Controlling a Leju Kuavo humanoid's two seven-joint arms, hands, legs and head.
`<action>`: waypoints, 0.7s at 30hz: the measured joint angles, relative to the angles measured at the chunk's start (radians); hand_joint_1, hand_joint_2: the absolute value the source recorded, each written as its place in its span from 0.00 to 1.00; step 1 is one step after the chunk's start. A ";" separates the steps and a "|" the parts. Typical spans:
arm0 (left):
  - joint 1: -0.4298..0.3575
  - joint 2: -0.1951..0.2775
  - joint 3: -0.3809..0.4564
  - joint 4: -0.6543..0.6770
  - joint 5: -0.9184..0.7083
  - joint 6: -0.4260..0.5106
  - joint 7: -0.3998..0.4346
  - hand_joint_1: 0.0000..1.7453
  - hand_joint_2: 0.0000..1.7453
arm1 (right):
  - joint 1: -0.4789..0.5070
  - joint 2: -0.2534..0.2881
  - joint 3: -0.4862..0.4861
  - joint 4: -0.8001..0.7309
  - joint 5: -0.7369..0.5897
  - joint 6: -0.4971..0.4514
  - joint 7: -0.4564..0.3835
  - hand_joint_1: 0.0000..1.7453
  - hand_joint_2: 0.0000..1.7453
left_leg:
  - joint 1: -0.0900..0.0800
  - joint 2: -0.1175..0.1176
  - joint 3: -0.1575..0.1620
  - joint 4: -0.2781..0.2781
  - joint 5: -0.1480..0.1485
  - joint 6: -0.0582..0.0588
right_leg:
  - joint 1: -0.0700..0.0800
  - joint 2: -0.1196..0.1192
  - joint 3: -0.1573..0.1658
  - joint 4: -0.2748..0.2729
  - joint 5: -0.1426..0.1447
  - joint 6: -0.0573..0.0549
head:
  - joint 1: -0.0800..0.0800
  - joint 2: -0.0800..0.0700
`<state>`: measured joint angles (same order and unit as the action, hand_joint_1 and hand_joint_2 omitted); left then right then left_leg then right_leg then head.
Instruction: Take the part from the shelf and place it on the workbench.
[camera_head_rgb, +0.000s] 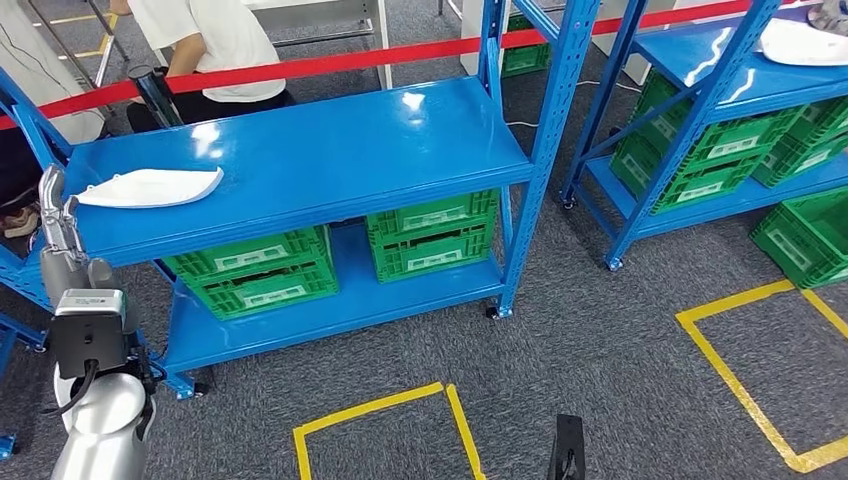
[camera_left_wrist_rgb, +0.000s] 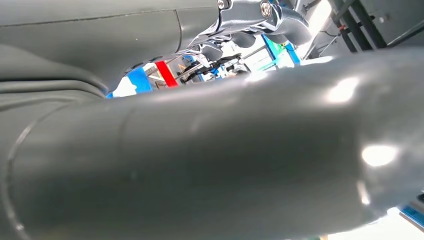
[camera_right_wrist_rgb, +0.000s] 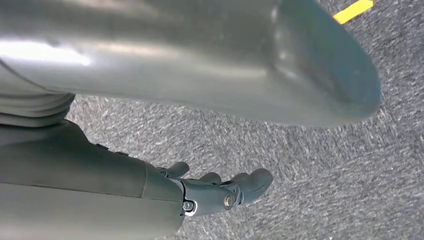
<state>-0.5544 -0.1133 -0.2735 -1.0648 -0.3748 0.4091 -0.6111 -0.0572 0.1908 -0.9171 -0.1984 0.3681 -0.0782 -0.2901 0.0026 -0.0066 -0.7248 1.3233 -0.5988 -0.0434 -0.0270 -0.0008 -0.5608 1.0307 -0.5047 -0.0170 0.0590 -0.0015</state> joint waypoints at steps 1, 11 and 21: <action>0.000 0.000 0.000 0.002 0.000 0.000 0.000 0.00 0.00 | 0.001 0.000 0.000 0.000 0.000 0.000 0.000 0.00 0.00 | 0.001 0.000 -0.008 -0.020 0.037 0.001 | -0.001 0.001 0.015 0.000 -0.011 0.001 | 0.000 0.000; -0.008 -0.001 -0.002 0.005 -0.002 0.000 0.000 0.00 0.00 | -0.007 0.002 0.000 0.000 -0.008 0.004 -0.006 0.00 0.00 | -0.006 -0.003 0.120 -0.309 0.161 0.062 | 0.000 0.002 0.040 0.075 -0.060 0.045 | 0.001 0.000; -0.007 -0.009 -0.004 0.028 0.001 -0.002 -0.002 0.00 0.00 | -0.002 0.003 -0.006 0.001 -0.025 0.007 -0.016 0.00 0.00 | -0.015 -0.001 0.231 -0.308 0.059 0.051 | 0.014 -0.018 -0.097 0.018 0.069 0.030 | 0.004 0.000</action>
<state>-0.5618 -0.1223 -0.2778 -1.0371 -0.3737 0.4075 -0.6127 -0.0590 0.1937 -0.9236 -0.1977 0.3428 -0.0708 -0.3065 -0.0123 -0.0075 -0.4939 1.0149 -0.5402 0.0076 -0.0128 -0.0188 -0.6574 1.0484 -0.4357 0.0128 0.0635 -0.0015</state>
